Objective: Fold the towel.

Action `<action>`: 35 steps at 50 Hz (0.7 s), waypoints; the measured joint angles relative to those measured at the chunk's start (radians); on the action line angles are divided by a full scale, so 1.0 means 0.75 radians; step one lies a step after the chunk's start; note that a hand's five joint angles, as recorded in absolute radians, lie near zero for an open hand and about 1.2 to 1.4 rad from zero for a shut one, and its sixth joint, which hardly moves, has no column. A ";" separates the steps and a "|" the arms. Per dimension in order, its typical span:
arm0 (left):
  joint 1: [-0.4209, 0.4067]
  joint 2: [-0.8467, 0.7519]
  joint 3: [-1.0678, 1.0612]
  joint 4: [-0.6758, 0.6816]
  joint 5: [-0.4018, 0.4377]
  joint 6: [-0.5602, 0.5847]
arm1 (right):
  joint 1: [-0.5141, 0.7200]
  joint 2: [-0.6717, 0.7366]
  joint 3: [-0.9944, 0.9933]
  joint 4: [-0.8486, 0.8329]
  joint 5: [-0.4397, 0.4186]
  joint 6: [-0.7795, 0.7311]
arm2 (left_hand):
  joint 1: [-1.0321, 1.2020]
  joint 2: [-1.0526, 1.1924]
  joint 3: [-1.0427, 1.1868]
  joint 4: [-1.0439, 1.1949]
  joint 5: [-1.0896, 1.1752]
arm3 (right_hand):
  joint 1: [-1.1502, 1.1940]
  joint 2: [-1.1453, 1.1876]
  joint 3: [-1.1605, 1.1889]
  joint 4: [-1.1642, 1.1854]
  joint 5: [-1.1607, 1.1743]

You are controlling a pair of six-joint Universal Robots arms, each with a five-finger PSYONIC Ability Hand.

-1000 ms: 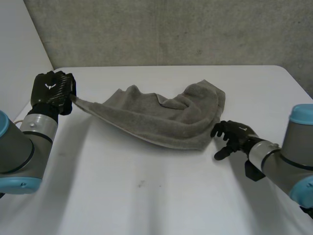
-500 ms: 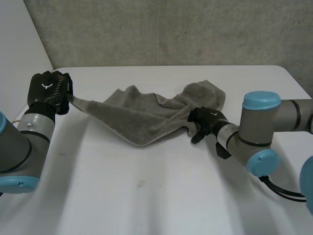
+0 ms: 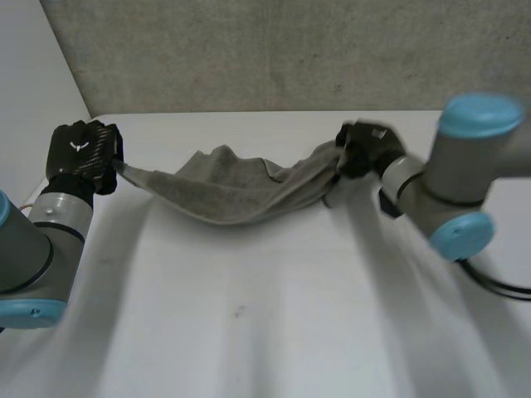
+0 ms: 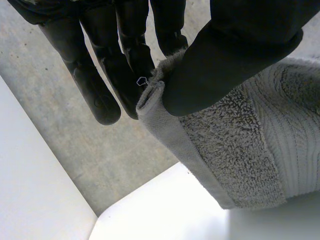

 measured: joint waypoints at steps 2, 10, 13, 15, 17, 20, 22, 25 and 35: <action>0.000 0.013 0.000 -0.001 0.000 0.000 | -0.034 -0.139 0.039 0.040 -0.027 -0.064 | 0.000 0.000 0.000 0.000 0.000 | 0.000 0.000 0.000 0.001 0.005; -0.004 0.071 -0.002 -0.039 0.001 0.001 | -0.171 -0.418 0.115 0.331 -0.149 -0.394 | 0.000 0.000 0.000 0.000 0.000 | 0.000 0.000 0.000 0.005 0.011; -0.014 0.118 -0.003 -0.107 0.004 0.004 | -0.246 -0.481 0.163 0.546 -0.186 -0.628 | 0.000 0.000 0.000 0.000 0.000 | 0.011 0.000 0.000 0.005 0.012; -0.017 0.129 -0.004 -0.128 0.006 0.005 | -0.263 -0.490 0.180 0.603 -0.190 -0.691 | 0.000 0.000 0.000 0.000 0.000 | 0.011 0.000 0.000 0.005 0.012; -0.034 0.157 -0.005 -0.196 0.015 0.008 | -0.295 -0.501 0.225 0.720 -0.194 -0.824 | 0.000 0.000 0.000 0.000 0.000 | 0.011 0.001 0.000 0.005 0.012; -0.072 0.192 -0.009 -0.325 0.037 0.015 | -0.323 -0.501 0.339 0.876 -0.190 -1.031 | 0.000 0.000 0.000 0.000 0.000 | 0.011 0.007 0.000 0.005 0.012; -0.080 0.196 -0.011 -0.353 0.041 0.017 | -0.325 -0.499 0.366 0.896 -0.189 -1.066 | 0.000 0.000 0.000 0.000 0.000 | 0.011 0.007 0.001 0.005 0.012; -0.109 0.192 -0.011 -0.466 0.056 0.032 | -0.323 -0.487 0.463 0.945 -0.181 -1.182 | 0.000 0.000 0.000 0.000 0.000 | 0.011 0.007 0.001 0.005 0.012; -0.146 -0.030 0.162 -0.561 0.070 0.262 | -0.257 -0.329 0.358 0.773 -0.022 -1.309 | 0.000 0.000 0.000 0.000 0.000 | 0.011 0.007 0.010 0.005 0.018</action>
